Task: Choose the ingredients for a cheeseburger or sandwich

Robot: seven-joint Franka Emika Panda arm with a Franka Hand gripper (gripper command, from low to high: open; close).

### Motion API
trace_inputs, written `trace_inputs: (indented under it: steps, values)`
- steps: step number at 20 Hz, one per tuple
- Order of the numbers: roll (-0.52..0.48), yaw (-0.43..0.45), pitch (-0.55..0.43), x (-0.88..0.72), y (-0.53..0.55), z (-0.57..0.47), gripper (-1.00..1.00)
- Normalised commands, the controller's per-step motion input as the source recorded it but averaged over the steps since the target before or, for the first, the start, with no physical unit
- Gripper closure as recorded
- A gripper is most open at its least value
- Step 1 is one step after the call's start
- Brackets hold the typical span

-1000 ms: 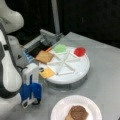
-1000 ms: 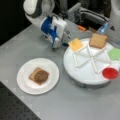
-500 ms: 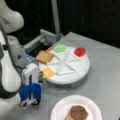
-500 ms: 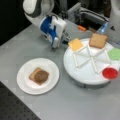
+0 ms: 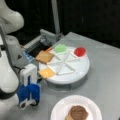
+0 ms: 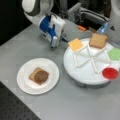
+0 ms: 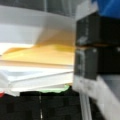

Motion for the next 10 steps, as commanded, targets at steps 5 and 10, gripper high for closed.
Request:
trace_inputs:
  steps: [5,10]
  values:
    - [0.141,0.180,-0.087,0.23,-0.07,-0.14,-1.00]
    - [0.119,0.136,-0.076,0.20,-0.08,-0.12,-1.00]
